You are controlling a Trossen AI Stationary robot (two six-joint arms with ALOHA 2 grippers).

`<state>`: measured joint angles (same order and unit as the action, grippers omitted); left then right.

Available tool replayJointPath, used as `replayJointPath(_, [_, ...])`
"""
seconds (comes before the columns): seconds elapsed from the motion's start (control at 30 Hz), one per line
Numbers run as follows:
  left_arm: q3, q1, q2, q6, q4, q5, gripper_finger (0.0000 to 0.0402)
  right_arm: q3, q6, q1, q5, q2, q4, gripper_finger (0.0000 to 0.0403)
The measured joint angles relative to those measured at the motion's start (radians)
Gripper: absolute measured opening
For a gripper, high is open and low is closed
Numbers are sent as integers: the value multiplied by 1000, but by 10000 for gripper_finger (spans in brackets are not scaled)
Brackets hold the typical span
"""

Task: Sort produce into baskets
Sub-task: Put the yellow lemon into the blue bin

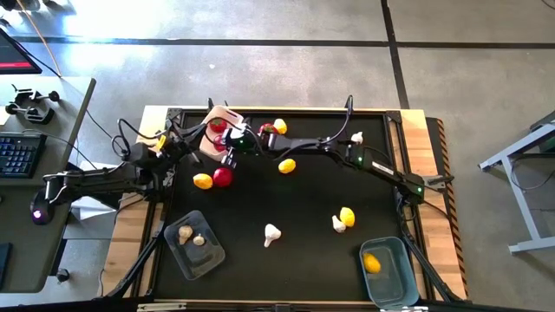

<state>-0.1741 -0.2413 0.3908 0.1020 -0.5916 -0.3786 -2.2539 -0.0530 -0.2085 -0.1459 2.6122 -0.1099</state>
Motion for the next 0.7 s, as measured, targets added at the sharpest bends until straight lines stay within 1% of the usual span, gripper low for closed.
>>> replayJointPath(0.17, [0,0,1,-1,7,0,0,0,0,3,-13,-3,-53,0])
replayJointPath(0.4, [0,-1,1,0,8,0,0,0,-28,7,-89,-41,-244,0])
replayJointPath(0.63, [1,-2,1,-3,7,0,0,0,-40,7,-89,-62,-433,0])
replayJointPath(0.7, [1,-2,1,-3,10,1,0,1,-53,7,-88,-63,-459,0])
